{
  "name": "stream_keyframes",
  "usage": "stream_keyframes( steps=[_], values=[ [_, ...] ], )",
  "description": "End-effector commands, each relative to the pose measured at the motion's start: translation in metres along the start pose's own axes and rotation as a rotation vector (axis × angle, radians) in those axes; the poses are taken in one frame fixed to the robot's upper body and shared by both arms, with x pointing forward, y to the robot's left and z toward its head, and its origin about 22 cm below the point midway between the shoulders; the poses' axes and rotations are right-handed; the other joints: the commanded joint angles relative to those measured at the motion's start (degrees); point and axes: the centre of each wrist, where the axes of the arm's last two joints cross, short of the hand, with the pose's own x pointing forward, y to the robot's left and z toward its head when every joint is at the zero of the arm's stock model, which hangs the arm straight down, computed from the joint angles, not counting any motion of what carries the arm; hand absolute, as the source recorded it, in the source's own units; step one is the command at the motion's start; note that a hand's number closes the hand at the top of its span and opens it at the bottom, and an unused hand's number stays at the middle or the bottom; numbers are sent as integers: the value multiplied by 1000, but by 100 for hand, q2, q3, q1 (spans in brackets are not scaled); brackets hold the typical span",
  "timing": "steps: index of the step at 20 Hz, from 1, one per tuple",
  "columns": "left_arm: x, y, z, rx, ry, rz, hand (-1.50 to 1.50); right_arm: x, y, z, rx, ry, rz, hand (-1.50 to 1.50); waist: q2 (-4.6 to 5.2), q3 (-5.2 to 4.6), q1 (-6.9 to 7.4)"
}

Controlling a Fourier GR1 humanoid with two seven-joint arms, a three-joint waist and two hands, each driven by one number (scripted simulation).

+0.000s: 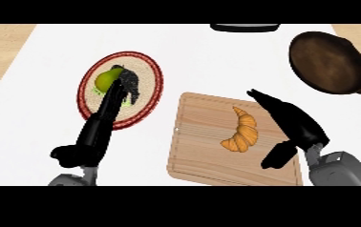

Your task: Pick the croissant from the cutting board and place it in the pan

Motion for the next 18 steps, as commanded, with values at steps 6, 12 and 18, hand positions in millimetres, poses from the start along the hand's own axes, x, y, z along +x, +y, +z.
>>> stream_keyframes(
  steps=[6,12,18],
  values=[
    [-21,-3,4,3,-2,-1,0,19,15,-10,53,53,21,-150,-10,2,-72],
    [3,-6,-1,-3,6,-4,0,5,32,-23,25,66,1,-150,-9,3,-65],
    [2,-26,7,1,10,4,0,14,57,-29,14,55,-28,-150,-12,3,-58]
  ],
)
